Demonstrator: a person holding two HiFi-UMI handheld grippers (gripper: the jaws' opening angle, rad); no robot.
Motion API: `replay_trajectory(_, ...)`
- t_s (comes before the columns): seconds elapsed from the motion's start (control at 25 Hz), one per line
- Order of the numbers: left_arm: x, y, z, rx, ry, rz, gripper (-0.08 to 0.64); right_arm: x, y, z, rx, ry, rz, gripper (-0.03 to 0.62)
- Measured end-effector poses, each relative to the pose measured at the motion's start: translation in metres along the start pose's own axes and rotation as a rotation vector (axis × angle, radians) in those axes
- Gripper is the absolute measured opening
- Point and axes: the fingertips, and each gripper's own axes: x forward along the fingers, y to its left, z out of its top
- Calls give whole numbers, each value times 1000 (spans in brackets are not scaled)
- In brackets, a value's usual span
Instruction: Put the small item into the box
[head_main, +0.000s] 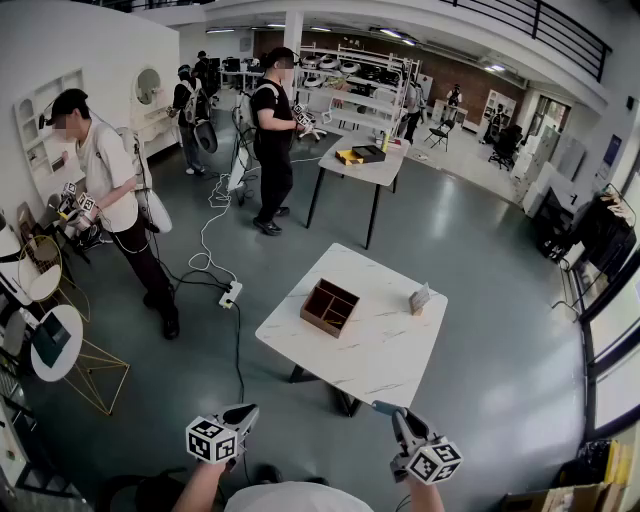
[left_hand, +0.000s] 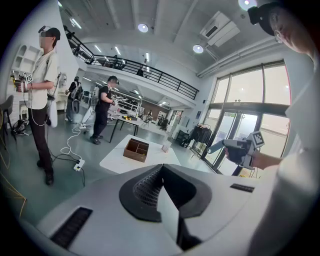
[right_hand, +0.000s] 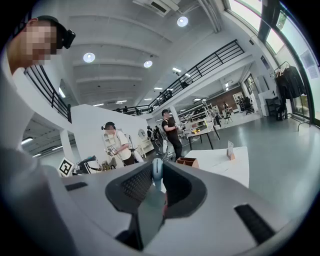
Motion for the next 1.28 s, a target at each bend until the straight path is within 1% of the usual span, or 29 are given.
replay_trajectory(0.2,-1,2,1,3,-3,-1,14,3,1,-2,-8,-4,12,81)
replay_trajectory(0.56,5,8,4,2,-3,-5,14,9,1,-2,-7,-6,10,81)
replay_trajectory(0.76,8,12,2,0,11,-17,14,9,3,-4,34,-9,4,81)
replay_trajectory(0.88,9,16,0,-2,22,-27,14,11,5,-8,34,-5,3,81)
replay_trajectory(1.28,6,44,-4,7,56,-64,14,25,23,-23,47,15,-49,81)
